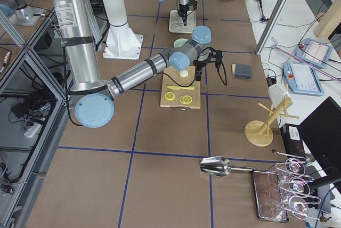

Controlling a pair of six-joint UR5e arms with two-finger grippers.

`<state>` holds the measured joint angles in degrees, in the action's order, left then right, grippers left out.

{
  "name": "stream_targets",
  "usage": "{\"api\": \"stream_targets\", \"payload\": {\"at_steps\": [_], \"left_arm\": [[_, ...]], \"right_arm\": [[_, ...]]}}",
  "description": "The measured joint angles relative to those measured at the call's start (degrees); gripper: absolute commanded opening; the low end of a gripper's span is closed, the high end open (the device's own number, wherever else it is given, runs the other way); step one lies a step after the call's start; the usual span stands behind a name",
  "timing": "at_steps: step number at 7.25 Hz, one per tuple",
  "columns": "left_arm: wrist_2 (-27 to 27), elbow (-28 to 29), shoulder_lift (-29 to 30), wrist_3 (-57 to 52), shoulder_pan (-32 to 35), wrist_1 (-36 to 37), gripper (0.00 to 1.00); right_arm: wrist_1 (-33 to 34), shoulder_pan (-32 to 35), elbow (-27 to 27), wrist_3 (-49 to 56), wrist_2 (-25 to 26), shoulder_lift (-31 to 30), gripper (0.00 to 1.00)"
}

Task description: Put spoon and bun in bowl

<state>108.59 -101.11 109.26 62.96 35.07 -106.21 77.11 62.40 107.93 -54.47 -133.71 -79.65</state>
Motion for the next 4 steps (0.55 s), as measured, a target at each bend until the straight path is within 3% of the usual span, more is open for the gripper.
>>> {"api": "stream_targets", "payload": {"at_steps": [2, 4], "left_arm": [[0.01, -2.75, 2.55, 0.26, 1.68, 5.88, 0.00], [0.07, -2.00, 7.22, 7.34, 2.51, 5.43, 0.00]], "right_arm": [[-0.33, -3.11, -0.01, -2.94, 2.11, 0.94, 1.00], [-0.53, -8.64, -0.34, -6.93, 6.93, 3.30, 1.00]]}}
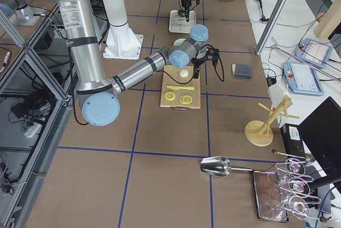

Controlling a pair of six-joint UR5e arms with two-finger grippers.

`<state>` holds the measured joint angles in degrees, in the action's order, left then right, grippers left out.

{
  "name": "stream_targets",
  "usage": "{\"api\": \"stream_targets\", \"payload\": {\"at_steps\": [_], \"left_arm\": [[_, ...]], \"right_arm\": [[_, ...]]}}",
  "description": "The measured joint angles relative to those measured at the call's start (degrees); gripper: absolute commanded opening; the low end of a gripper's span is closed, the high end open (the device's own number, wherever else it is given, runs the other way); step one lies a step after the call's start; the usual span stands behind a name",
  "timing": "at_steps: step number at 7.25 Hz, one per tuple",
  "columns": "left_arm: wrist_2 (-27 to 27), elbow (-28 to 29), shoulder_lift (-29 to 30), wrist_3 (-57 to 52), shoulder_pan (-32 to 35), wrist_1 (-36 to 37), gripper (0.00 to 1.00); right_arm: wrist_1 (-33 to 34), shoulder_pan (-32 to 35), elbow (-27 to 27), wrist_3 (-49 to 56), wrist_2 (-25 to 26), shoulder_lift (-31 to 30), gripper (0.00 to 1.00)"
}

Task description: Put spoon and bun in bowl

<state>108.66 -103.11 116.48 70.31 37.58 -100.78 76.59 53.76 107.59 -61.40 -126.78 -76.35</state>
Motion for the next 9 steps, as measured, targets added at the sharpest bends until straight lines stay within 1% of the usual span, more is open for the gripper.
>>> {"api": "stream_targets", "payload": {"at_steps": [2, 3, 4, 5, 6, 7, 8, 9], "left_arm": [[0.05, 2.18, 3.87, 11.43, -0.07, -6.78, 0.00], [0.05, 4.51, 5.75, 16.74, -0.20, -10.91, 0.00], [0.04, 6.68, 7.51, 19.84, -0.36, -13.51, 0.00], [-0.02, 7.83, 8.56, 21.13, -0.53, -14.58, 0.00], [-0.08, 8.30, 9.01, 21.67, -0.73, -14.97, 0.00], [-0.13, 8.47, 9.26, 22.25, -0.95, -15.09, 0.00], [-0.17, 8.56, 9.58, 22.90, -1.12, -15.13, 0.00], [-0.19, 8.82, 9.97, 23.30, -1.31, -15.15, 0.00]], "right_arm": [[0.03, -6.67, -0.63, -3.07, 6.58, 2.76, 1.00], [0.12, -10.51, -1.05, -4.06, 10.70, 3.79, 0.98], [0.14, -13.79, -1.74, -4.78, 13.95, 4.27, 0.98], [0.13, -15.89, -2.91, -5.10, 15.86, 4.49, 0.98], [0.08, -16.98, -4.33, -5.12, 16.74, 4.61, 0.98], [0.18, -17.48, -5.28, -5.02, 17.02, 4.60, 0.93], [0.43, -17.72, -5.75, -4.93, 17.03, 4.55, 0.81], [0.58, -17.85, -6.07, -4.91, 17.02, 4.54, 0.57]]}}
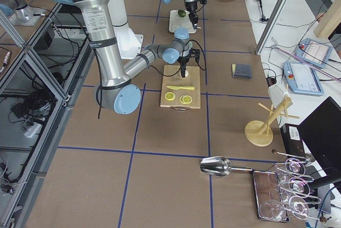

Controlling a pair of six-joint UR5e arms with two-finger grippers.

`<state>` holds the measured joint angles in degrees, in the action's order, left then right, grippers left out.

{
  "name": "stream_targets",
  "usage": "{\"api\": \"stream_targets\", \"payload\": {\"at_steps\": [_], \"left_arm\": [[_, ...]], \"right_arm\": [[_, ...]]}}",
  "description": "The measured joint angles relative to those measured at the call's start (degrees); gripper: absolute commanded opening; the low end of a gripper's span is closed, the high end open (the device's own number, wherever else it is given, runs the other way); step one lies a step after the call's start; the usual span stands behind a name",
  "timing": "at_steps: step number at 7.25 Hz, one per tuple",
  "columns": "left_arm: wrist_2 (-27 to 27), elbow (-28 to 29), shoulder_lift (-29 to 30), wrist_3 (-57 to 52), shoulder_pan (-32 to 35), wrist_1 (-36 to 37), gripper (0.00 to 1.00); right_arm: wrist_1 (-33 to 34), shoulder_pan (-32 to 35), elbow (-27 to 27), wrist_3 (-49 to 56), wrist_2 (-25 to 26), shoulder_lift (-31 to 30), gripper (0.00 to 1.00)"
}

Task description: Put spoon and bun in bowl

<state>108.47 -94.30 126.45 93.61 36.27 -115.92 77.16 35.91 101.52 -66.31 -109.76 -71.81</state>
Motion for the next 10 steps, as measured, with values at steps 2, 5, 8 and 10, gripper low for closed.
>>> {"api": "stream_targets", "payload": {"at_steps": [2, 5, 8, 10], "left_arm": [[-0.04, 0.77, 0.54, 0.68, -0.63, -0.03, 0.00], [-0.75, 4.25, 2.32, 1.79, -1.62, -1.59, 0.00], [-4.69, 9.40, 5.58, 5.34, -3.90, -4.77, 0.00], [-5.44, 9.87, 6.20, 5.89, -4.66, -4.99, 0.51]], "right_arm": [[0.08, -0.10, -0.56, -0.04, -0.03, 0.06, 0.00], [0.17, -0.05, -0.12, -0.01, -0.34, 0.03, 0.00], [0.45, 0.85, 1.16, 0.17, -0.70, -0.05, 0.00], [2.51, 1.80, 2.98, 0.34, -1.39, 0.05, 0.00]]}}
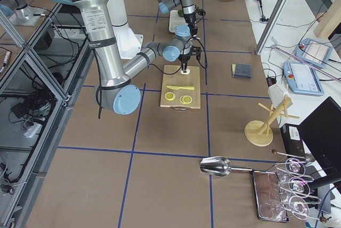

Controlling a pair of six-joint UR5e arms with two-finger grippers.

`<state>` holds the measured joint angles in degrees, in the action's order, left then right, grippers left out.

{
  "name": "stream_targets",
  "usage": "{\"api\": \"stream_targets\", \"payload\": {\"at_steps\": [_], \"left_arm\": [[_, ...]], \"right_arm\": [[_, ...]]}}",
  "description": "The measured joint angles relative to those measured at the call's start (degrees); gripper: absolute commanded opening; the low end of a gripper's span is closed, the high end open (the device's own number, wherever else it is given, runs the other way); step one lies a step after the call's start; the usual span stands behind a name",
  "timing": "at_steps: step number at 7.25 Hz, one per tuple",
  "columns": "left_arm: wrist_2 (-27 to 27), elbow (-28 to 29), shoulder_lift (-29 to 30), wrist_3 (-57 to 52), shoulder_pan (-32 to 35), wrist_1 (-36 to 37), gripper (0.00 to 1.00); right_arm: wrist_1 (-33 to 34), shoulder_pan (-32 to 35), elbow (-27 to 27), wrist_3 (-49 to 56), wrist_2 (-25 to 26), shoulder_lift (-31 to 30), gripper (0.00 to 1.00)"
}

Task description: Put spoon and bun in bowl

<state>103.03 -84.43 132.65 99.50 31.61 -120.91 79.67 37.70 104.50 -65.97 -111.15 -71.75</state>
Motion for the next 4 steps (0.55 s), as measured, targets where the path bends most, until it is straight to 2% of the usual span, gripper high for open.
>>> {"api": "stream_targets", "payload": {"at_steps": [1, 4], "left_arm": [[-0.07, -0.09, 0.04, -0.07, -0.23, -0.02, 1.00], [-0.10, -2.41, -1.44, -1.23, -0.45, 0.41, 1.00]], "right_arm": [[0.56, 0.22, 0.56, 0.03, -0.11, 0.07, 0.00], [0.89, 0.63, 0.84, 0.05, -0.10, 1.01, 0.00]]}}
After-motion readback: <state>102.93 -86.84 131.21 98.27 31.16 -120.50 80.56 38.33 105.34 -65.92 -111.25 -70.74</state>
